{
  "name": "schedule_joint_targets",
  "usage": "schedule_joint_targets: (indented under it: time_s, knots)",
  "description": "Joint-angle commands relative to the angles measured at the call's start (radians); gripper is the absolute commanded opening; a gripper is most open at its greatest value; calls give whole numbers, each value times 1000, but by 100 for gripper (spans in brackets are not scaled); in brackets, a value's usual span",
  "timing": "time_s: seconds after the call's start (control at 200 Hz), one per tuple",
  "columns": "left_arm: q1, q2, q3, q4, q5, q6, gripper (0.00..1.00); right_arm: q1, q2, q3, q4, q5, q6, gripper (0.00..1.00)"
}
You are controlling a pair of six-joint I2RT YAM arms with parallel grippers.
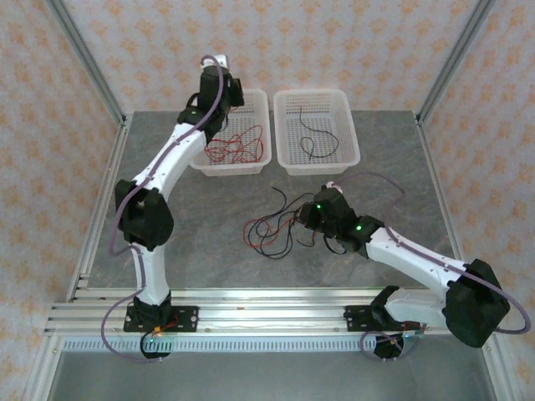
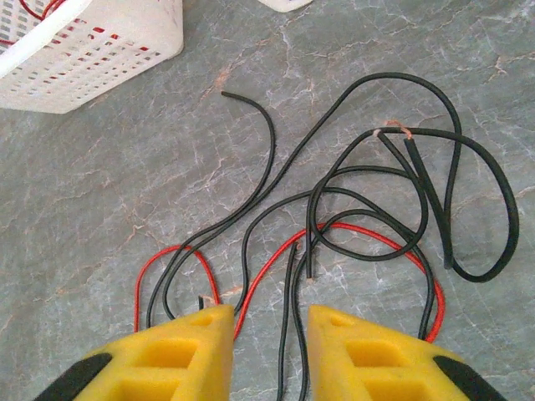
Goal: Untangle the cables
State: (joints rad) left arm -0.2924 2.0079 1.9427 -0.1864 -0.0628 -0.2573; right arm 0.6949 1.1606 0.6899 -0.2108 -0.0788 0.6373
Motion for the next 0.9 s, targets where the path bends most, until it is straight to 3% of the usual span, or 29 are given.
schedule_joint_targets:
  time_s: [0.0,0.44,0.49,0.596,0.711,0.791,0.891]
  knots:
    - [7,70,-5,42,10,-18,0,2,14,29,-21,7,-13,29]
    - [48,299,64,-7,13,-121,1,2,-11,1,-31,7,-5,29]
    - [54,326,90,-27,32,-130,8,2,-16,-3,-30,7,-4,29]
    - [56,365,149,-71,84,-133,37,2,-23,-7,-35,7,1,30]
    - [55,357,167,-101,157,-128,59,2,-25,-5,-43,14,3,34]
    - [55,322,166,-119,179,-118,71,2,-17,3,-54,20,1,35]
    - [53,264,159,-148,181,-95,75,2,0,15,-69,29,-1,36]
